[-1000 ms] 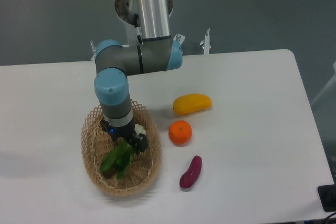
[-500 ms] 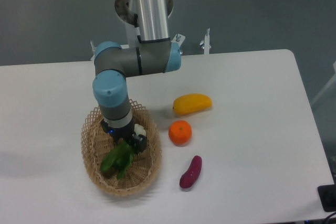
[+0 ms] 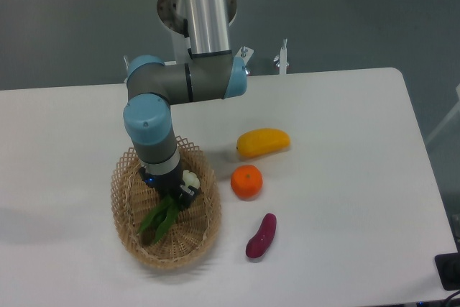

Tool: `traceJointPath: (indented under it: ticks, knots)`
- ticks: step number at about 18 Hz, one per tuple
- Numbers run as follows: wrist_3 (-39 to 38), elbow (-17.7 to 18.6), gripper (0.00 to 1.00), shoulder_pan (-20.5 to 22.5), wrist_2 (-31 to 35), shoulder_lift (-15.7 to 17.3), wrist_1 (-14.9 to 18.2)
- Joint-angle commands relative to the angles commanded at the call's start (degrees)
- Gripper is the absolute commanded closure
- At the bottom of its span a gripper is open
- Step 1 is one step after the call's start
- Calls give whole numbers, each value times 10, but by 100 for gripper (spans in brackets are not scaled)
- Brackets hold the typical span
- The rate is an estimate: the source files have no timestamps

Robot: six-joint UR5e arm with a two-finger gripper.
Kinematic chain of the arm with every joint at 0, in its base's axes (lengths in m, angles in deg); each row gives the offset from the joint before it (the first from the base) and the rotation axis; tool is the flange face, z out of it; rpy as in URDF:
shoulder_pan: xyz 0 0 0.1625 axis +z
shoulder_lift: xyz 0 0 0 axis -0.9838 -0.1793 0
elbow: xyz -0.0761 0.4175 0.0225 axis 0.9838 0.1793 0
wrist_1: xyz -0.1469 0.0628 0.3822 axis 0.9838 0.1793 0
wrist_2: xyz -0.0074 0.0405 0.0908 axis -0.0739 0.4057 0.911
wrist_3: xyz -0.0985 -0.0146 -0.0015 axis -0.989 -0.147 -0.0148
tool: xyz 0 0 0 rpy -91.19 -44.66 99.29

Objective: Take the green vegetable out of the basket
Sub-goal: 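Lift the bok choy up out of the basket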

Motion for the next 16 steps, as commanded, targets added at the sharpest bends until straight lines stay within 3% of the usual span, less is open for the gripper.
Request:
traceJointPath:
  ticks: [6,11,16]
  knots:
    - [34,-16,47,6,-3,24,2]
    - [43,-38,47,46,-12,51,4]
    - [101,-54,47,98,-46,62,9]
